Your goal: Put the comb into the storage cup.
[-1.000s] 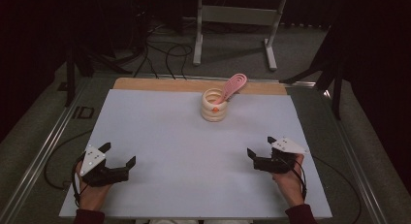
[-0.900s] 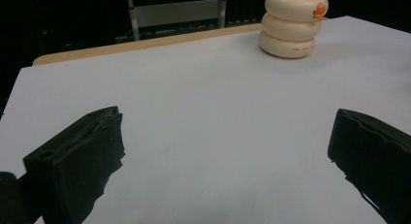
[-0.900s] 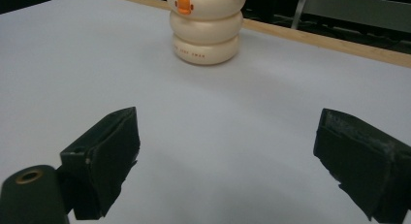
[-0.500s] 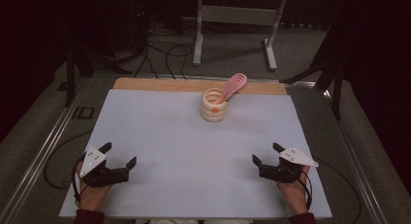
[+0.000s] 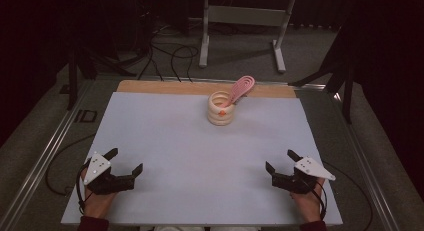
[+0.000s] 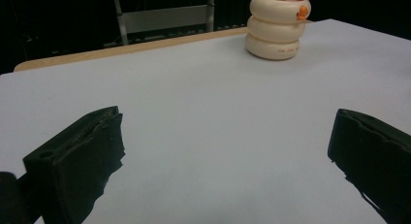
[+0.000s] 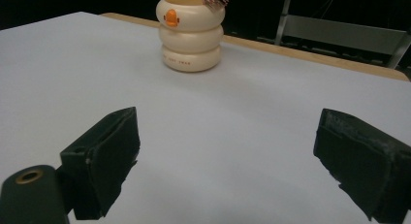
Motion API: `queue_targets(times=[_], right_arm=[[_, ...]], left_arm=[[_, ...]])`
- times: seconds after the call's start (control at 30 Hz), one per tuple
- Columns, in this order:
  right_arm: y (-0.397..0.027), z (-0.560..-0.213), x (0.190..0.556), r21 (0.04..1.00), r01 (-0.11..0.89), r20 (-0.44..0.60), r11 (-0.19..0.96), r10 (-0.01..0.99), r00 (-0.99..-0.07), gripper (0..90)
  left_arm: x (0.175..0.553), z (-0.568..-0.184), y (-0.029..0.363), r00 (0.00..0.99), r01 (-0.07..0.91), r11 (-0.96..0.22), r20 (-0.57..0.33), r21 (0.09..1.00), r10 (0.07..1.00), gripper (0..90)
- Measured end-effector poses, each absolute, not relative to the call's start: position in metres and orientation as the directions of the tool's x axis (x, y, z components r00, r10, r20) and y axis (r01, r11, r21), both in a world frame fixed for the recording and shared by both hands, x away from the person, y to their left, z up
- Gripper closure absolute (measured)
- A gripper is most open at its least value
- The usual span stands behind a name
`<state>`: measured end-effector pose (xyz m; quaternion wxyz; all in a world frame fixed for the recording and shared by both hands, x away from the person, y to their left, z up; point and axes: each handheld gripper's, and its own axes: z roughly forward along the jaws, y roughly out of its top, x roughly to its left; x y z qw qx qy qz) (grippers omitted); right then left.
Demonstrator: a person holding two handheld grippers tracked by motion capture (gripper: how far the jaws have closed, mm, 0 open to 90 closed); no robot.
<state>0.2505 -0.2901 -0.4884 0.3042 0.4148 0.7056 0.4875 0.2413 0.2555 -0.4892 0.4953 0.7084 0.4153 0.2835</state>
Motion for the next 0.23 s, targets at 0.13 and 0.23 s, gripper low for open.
queue_targets(times=[0.13, 0.23], right_arm=[[-0.2906, -0.488, 0.2503, 0.94, 0.29, -0.023, 0.18, 0.882, -0.471, 9.1], [-0.2907, -0.4873, 0.25, 0.941, 0.287, -0.025, 0.179, 0.882, -0.471, 9.1]], left_arm=[[0.2406, -0.4892, 0.257, 0.483, 0.305, -0.156, -0.011, 0.94, 0.876, 0.0], [0.24, -0.4894, 0.2585, 0.472, 0.304, -0.15, -0.012, 0.941, 0.882, 0.0]])
